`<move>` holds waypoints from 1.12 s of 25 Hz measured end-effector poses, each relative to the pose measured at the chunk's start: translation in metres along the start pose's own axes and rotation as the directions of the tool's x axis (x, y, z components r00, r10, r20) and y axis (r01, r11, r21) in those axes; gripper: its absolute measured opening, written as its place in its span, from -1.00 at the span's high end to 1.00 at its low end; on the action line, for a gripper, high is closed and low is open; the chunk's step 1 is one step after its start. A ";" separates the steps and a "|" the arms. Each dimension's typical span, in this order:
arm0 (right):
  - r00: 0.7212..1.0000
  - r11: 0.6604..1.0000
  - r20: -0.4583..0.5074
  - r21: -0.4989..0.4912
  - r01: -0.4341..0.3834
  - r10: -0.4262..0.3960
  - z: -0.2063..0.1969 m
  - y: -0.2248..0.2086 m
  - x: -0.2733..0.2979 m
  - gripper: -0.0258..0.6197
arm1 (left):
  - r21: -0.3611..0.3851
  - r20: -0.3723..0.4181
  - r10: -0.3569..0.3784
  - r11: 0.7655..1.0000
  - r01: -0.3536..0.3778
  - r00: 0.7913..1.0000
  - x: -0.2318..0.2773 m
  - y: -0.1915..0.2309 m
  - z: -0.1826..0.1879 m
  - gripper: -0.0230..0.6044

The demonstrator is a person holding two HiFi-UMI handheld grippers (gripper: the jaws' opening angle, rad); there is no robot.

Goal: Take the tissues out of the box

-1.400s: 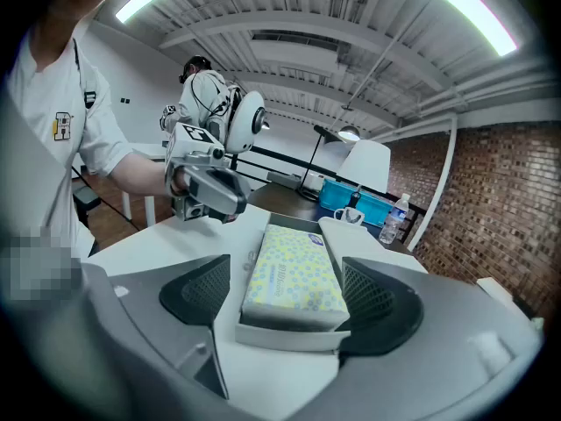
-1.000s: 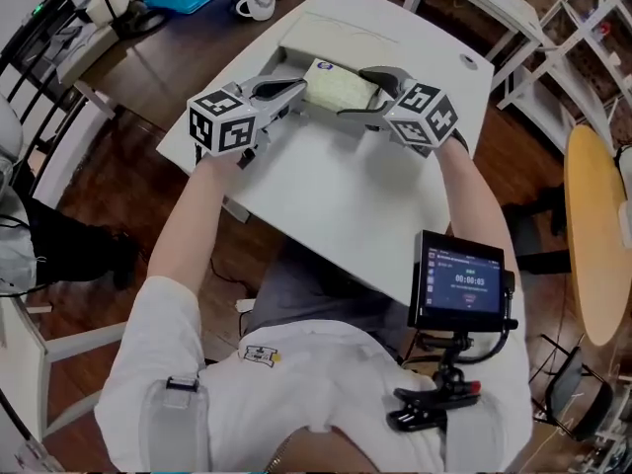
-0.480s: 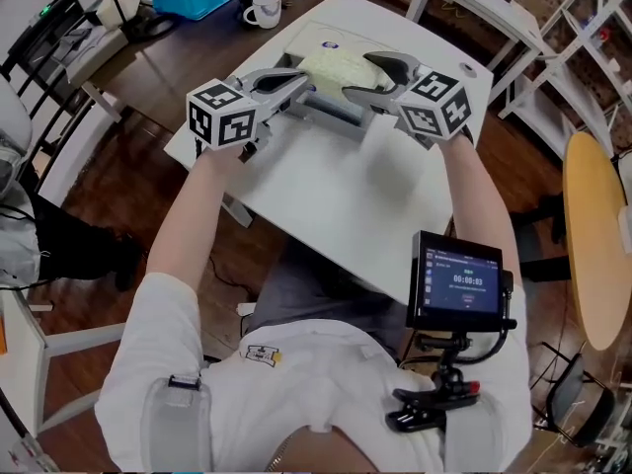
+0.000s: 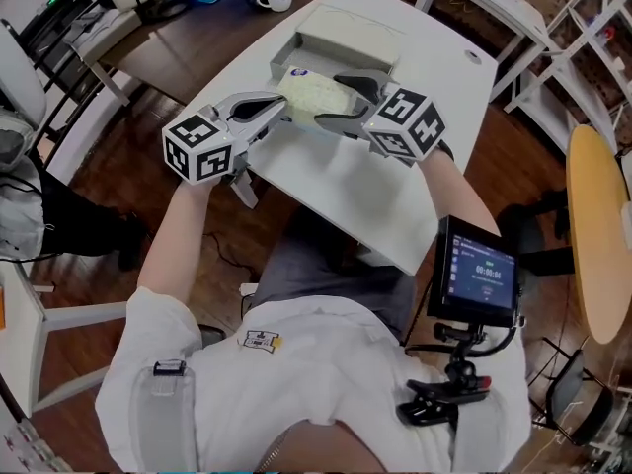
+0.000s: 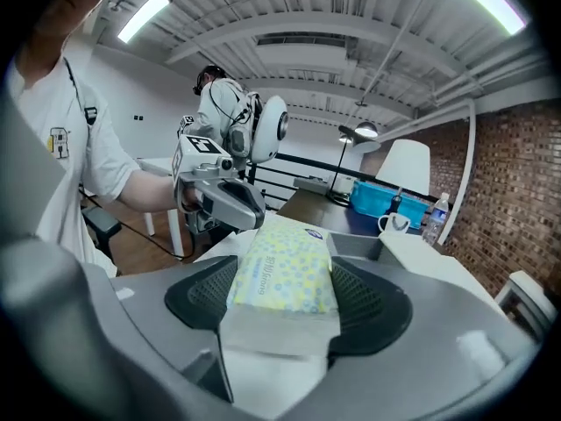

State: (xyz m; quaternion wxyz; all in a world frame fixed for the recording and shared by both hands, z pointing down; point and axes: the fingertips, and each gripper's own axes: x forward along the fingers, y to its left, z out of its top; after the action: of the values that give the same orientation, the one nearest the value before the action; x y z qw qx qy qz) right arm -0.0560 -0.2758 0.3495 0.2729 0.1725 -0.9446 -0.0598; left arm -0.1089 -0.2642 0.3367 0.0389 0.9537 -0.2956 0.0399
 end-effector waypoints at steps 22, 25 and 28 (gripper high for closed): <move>0.971 0.960 0.201 0.269 0.075 -0.132 -0.068 0.077 -0.090 0.05 | -0.009 0.038 -0.311 0.950 0.312 0.950 0.036 -0.142 -0.032 0.93; 0.968 0.947 0.211 0.315 0.067 -0.138 -0.083 0.089 -0.094 0.23 | 0.018 -0.034 -0.324 0.946 0.325 0.945 0.047 -0.154 -0.049 0.93; 0.957 0.929 0.247 0.367 0.049 -0.148 -0.084 0.090 -0.100 0.45 | 0.061 -0.097 -0.323 0.942 0.329 0.942 0.052 -0.161 -0.059 0.93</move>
State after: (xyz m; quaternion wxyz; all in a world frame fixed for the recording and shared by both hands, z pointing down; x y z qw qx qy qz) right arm 0.0416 -0.1575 0.3898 0.1018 0.2571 -0.9580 0.0761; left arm 0.0216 -0.1552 0.3921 0.0213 0.9876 -0.1300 0.0852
